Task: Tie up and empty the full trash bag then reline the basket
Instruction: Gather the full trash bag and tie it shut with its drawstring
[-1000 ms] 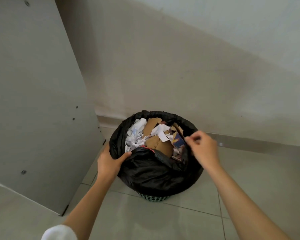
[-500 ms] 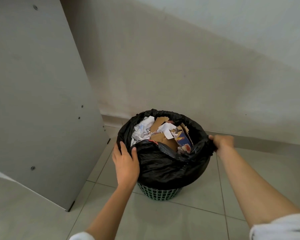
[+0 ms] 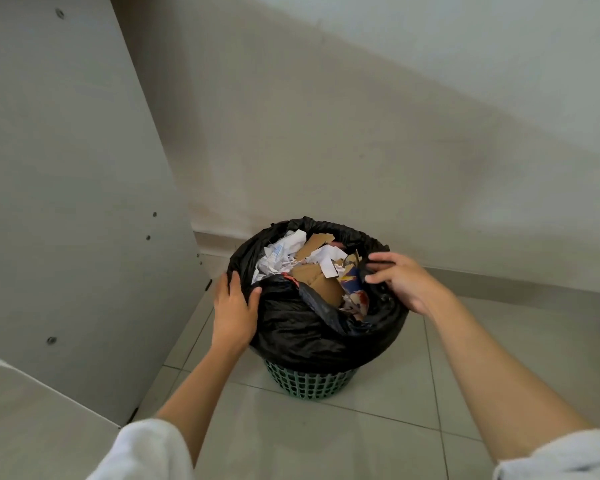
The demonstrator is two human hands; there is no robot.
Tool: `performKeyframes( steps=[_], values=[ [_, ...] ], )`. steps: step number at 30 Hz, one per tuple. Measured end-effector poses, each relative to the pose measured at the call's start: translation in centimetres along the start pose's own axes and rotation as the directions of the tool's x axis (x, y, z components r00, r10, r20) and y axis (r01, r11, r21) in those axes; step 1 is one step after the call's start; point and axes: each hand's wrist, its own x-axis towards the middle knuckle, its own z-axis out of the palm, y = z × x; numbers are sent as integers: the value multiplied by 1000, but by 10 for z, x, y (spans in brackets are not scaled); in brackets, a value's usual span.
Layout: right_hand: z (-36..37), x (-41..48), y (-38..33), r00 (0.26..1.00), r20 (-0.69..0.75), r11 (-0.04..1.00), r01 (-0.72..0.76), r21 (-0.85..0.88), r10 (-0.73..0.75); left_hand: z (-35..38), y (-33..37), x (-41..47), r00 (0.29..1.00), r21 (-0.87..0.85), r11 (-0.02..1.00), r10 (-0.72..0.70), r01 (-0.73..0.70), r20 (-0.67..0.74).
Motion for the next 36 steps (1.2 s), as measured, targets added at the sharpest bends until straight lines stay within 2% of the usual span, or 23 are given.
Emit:
performKeyframes(
  steps=[1,5,7,9,11,13,16,19,22,24,25,27,28,29,30,32,33,34,36],
  values=[
    [-2,0,3,1000,-15,999,-26,-19,26,-2,1,2,999,12,999,-31,32,-30],
    [-4,-6,3,993,-117,956,-58,-289,25,0,21,-8,973,8,992,-119,123,-199],
    [-2,-5,3,989,-150,925,-50,-377,-8,5,36,-13,979,-11,993,-114,114,-166],
    [1,-6,3,992,-123,866,-26,-499,-41,10,49,-15,988,-23,994,-111,109,-103],
    [3,-7,4,995,-74,837,13,-547,-63,14,59,-17,993,-4,996,-93,93,-68],
    [3,-10,7,998,5,872,56,-486,-61,17,68,-22,995,31,999,16,-13,-100],
    [-4,-19,11,985,171,916,81,-393,-14,20,86,-35,944,100,950,306,-295,-121],
    [-15,-29,8,964,263,942,71,-327,18,23,105,-49,885,148,873,461,-465,63],
    [-27,-32,6,967,255,955,62,-290,15,32,115,-60,837,222,809,507,-545,206],
    [-33,-34,5,977,210,955,37,-296,27,40,121,-63,821,263,782,501,-565,273],
    [-36,-33,7,991,136,957,20,-288,20,43,123,-64,813,281,767,502,-576,295],
    [-42,-28,13,990,-138,974,-23,-226,-9,46,125,-62,810,242,786,485,-569,330],
    [-46,-24,18,961,-275,982,-53,-181,1,46,125,-60,818,175,824,461,-538,346],
    [-48,-20,23,936,-349,984,-105,-143,49,46,124,-59,823,93,863,435,-497,365],
    [-46,-18,26,927,-350,977,-182,-111,133,44,122,-57,825,15,888,421,-460,378],
    [-38,-12,29,924,-237,945,-321,-54,300,37,118,-53,817,-73,897,428,-435,386],
    [-33,-7,29,921,-202,937,-347,-34,334,34,115,-52,811,-98,896,434,-433,392],
    [-29,0,28,923,-197,941,-339,-2,332,30,112,-52,803,-116,894,441,-433,401],
    [-27,21,22,927,-276,967,-239,87,254,24,104,-52,786,-120,884,457,-451,417]
  ],
)
